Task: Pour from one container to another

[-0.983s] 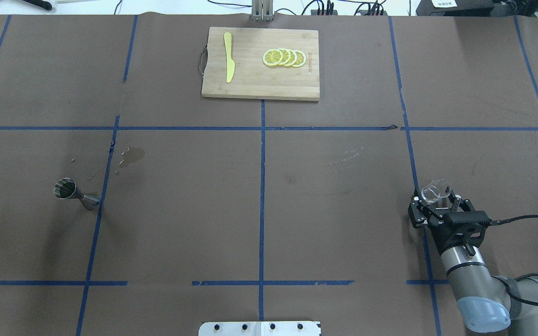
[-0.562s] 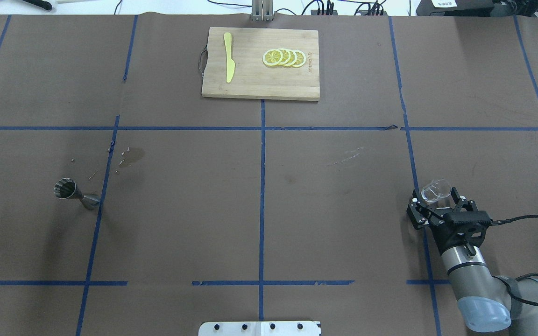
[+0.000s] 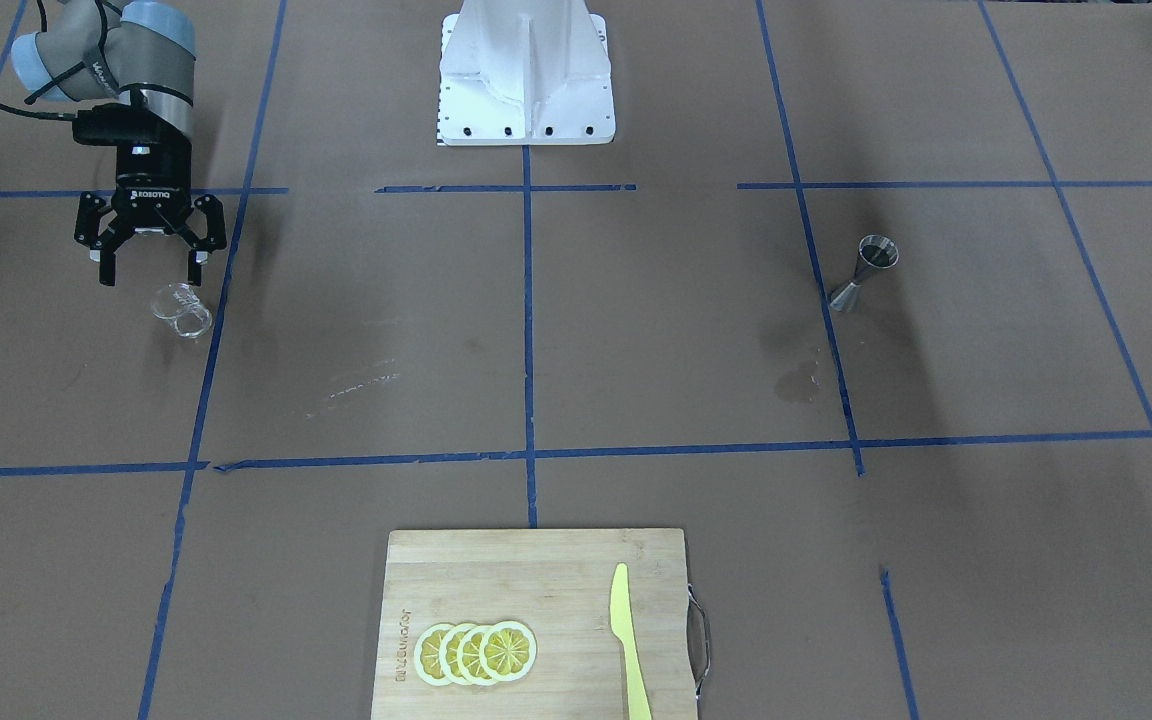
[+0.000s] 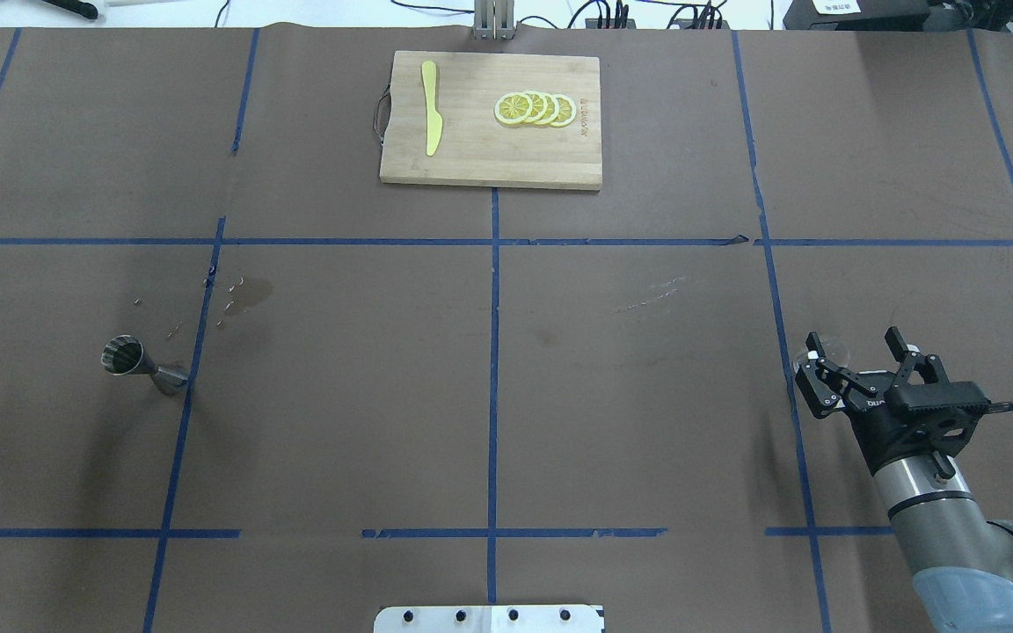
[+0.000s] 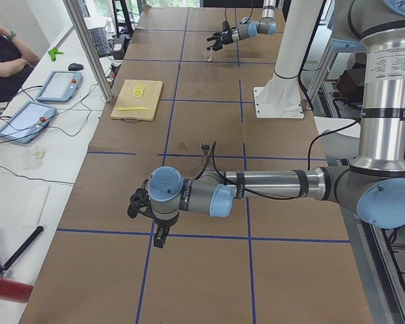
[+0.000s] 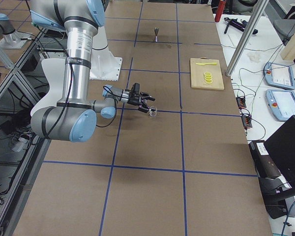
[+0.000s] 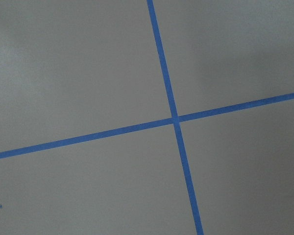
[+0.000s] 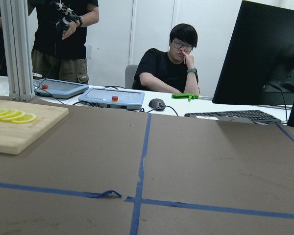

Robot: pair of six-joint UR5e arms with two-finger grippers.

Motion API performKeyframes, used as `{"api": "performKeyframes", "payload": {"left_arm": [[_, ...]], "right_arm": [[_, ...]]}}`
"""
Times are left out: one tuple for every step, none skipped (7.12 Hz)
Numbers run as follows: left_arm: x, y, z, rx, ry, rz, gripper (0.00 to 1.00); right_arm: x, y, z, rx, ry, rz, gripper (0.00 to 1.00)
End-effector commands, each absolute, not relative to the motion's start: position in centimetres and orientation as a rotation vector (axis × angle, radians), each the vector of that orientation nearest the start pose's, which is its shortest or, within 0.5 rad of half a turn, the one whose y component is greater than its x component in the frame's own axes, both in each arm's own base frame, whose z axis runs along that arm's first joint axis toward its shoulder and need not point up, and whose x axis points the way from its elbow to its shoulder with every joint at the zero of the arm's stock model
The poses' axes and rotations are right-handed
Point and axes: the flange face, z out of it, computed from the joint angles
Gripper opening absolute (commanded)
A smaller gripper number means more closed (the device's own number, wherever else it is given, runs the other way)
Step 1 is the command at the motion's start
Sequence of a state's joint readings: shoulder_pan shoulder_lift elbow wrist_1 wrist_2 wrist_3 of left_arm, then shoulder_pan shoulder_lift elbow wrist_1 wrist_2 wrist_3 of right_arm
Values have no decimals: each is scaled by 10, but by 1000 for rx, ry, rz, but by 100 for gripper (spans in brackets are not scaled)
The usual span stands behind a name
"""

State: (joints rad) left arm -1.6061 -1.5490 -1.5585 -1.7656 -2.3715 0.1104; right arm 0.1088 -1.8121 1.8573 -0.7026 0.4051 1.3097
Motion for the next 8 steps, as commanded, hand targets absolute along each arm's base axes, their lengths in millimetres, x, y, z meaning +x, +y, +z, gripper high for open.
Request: {"api": "performKeyframes", "payload": {"left_arm": [[-79,-489,654,209,786,135,100],[-79,-488,655,207,787,135,100],[-79,-488,655,208,786,136,100],[-79,-488,655,209,788,137,100],[-79,-488,655,209,788,137,100],[-78,-489,655,212,788,140,100],[-78,-489,655,218,785,143,100],[-78,-489,655,222,785,145,100]], "right_arm": [[-349,-265,488,1215,-588,392,100],[-351,-267,484,1168,-604,352,100],[-340,-291,483,1088,-612,334,100],[-317,-322,481,996,-622,312,100],[-284,-355,490,909,-602,240,100],[-248,-382,499,819,-614,211,100],[-209,-401,514,695,-657,160,100],[-166,-416,534,613,-671,68,100]]}}
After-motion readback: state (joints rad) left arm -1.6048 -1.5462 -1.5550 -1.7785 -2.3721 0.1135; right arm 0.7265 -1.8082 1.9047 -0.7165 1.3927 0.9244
